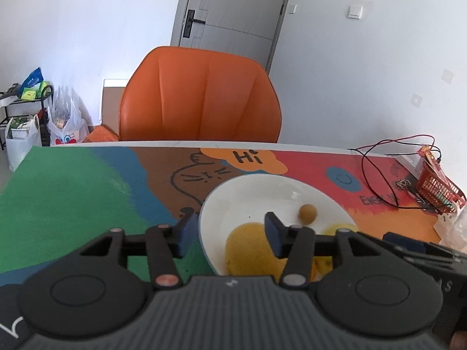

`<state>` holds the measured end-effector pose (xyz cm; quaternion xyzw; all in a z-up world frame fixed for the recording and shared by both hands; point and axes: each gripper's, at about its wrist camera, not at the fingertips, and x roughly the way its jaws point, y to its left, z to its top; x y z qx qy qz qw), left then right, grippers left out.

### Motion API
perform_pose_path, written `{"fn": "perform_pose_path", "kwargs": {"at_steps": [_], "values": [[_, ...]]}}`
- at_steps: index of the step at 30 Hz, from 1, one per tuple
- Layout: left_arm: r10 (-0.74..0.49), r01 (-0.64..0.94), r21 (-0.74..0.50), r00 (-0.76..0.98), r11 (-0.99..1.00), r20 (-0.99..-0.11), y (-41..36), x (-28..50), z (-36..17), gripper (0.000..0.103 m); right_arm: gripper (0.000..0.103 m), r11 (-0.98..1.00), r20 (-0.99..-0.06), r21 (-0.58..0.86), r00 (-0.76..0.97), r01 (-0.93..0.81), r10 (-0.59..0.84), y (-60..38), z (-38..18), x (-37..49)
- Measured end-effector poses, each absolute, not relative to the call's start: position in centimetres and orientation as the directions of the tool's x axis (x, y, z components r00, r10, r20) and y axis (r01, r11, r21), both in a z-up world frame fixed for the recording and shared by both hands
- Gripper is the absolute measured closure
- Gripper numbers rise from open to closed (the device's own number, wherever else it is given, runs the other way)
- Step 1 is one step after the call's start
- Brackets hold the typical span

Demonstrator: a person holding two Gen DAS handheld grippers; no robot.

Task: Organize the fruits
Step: 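Lower the mango into the white bowl and open the right tool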

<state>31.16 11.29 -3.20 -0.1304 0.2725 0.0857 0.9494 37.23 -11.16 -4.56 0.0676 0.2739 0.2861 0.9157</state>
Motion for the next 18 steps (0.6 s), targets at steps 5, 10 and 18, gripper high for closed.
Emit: {"fn": "perform_pose_path", "kwargs": {"at_steps": [5,10,18], "values": [[0.079,-0.211,-0.202,0.853,0.956,-0.517,10.6,29.3,-2.3,0.030,0.018,0.827,-0.460,0.296,0.687,-0.479,0.563,-12.3,-4.5,36.4],[0.067,-0.191,-0.192,0.855,0.963,-0.515,9.8,27.8,-2.0,0.018,0.018,0.825,-0.458,0.308,0.686,-0.474,0.565,-13.2,-4.5,35.3],[0.037,-0.186,-0.230,0.847,0.955,-0.531,9.2,25.4,-2.2,0.010,0.018,0.820,-0.467,0.324,0.673,-0.472,0.573,-14.6,-4.9,33.4]]}}
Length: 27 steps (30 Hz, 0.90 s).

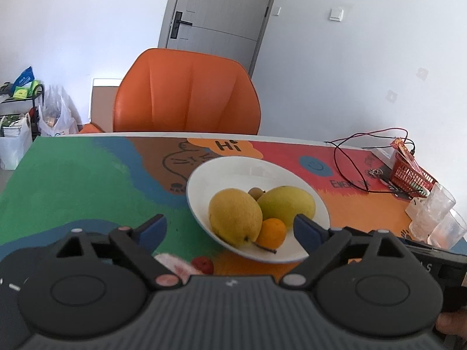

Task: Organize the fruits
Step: 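Lower the mango into the white bowl and open the right tool, then move both open tools from the bowl toward the loose pomelo segments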

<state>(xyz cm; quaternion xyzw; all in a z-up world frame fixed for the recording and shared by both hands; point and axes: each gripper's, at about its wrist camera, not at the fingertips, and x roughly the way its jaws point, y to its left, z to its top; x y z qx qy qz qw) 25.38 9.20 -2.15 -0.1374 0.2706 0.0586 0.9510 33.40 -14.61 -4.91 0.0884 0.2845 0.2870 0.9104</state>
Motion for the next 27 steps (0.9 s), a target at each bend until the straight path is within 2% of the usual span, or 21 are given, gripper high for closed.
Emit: {"fn": "perform_pose_path", "kwargs": {"at_steps": [2,8,14,27], "values": [[0.057,-0.210,-0.228,0.841,0.951,-0.538,9.1,24.7,-2.2,0.010,0.016,0.819,-0.471,0.328,0.670,-0.472,0.574,-14.9,-5.0,32.9],[0.044,-0.209,-0.249,0.841,0.946,-0.539,8.8,23.0,-2.4,0.010,0.001,0.813,-0.458,0.355,0.673,-0.462,0.581,-16.0,-4.7,31.3],[0.025,-0.175,-0.252,0.863,0.952,-0.505,8.0,21.1,-2.2,0.000,0.000,0.818,-0.455,0.346,0.680,-0.459,0.574,-16.5,-4.6,29.8],[0.005,-0.162,-0.273,0.868,0.948,-0.497,8.3,18.4,-2.9,0.000,0.000,0.833,-0.466,0.328,0.690,-0.446,0.554,-18.1,-5.2,27.3]]}}
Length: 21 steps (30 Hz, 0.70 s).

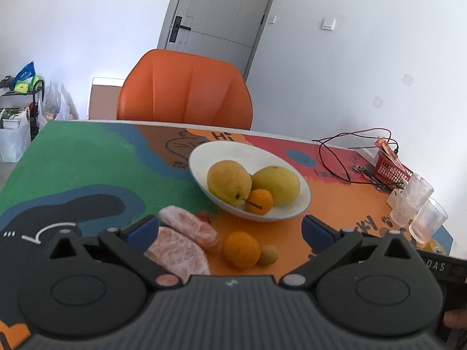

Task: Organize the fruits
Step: 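Move both open tools from the bowl toward the loose pomelo segments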

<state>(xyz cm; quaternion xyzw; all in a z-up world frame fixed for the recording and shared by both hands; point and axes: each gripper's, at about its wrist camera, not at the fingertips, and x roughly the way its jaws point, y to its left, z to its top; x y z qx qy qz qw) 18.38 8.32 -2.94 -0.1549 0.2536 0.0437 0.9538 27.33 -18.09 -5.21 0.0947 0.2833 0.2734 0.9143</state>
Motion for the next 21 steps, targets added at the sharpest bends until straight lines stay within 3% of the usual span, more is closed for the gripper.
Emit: {"fn": "perform_pose_path", "kwargs": {"at_steps": [21], "values": [[0.018,-0.179,-0.257,0.851,0.950,-0.525,8.4,16.1,-4.0,0.000,0.000,0.815,-0.468,0.327,0.667,-0.479,0.580,-19.7,-5.8,25.4]]}}
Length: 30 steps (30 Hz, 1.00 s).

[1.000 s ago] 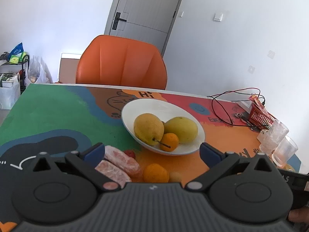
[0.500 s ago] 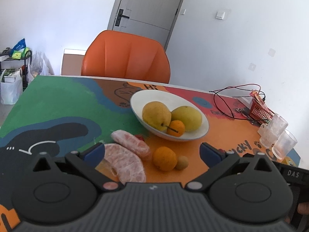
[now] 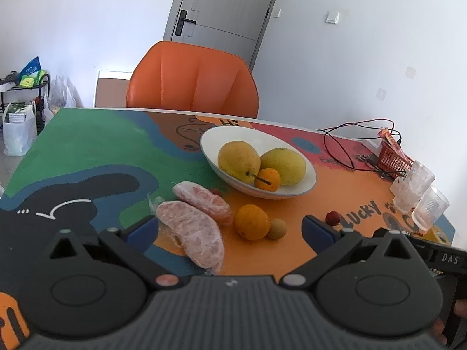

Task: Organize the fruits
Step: 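Move both open tools from the bowl toward the loose pomelo segments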

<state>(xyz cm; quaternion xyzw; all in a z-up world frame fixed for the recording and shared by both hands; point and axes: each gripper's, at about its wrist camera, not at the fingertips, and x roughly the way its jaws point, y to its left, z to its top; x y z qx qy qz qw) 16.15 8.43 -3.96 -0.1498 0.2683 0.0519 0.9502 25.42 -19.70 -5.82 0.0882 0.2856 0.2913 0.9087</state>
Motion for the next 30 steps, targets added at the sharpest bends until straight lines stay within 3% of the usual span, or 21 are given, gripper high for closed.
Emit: {"fn": "perform_pose_path", "kwargs": {"at_steps": [7,12,17,27,30], "values": [[0.025,-0.211,-0.278,0.835,0.937,-0.550,9.1,16.8,-5.2,0.002,0.000,0.808,-0.475,0.323,0.653,-0.493,0.589,-19.0,-6.3,25.3],[0.057,-0.251,-0.269,0.821,0.930,-0.568,9.5,17.6,-6.1,0.012,0.001,0.809,-0.486,0.325,0.647,-0.490,0.587,-18.7,-6.7,25.6],[0.086,-0.284,-0.245,0.796,0.927,-0.599,9.7,18.8,-7.1,0.029,0.001,0.810,-0.489,0.333,0.646,-0.482,0.586,-18.6,-6.9,26.0],[0.121,-0.298,-0.181,0.763,0.937,-0.635,8.9,20.4,-8.3,0.034,0.001,0.813,-0.507,0.339,0.636,-0.472,0.581,-17.9,-7.5,26.7],[0.144,-0.317,-0.160,0.750,0.935,-0.646,8.8,20.7,-8.7,0.040,0.001,0.817,-0.512,0.332,0.637,-0.472,0.576,-17.6,-7.7,26.9]]}}
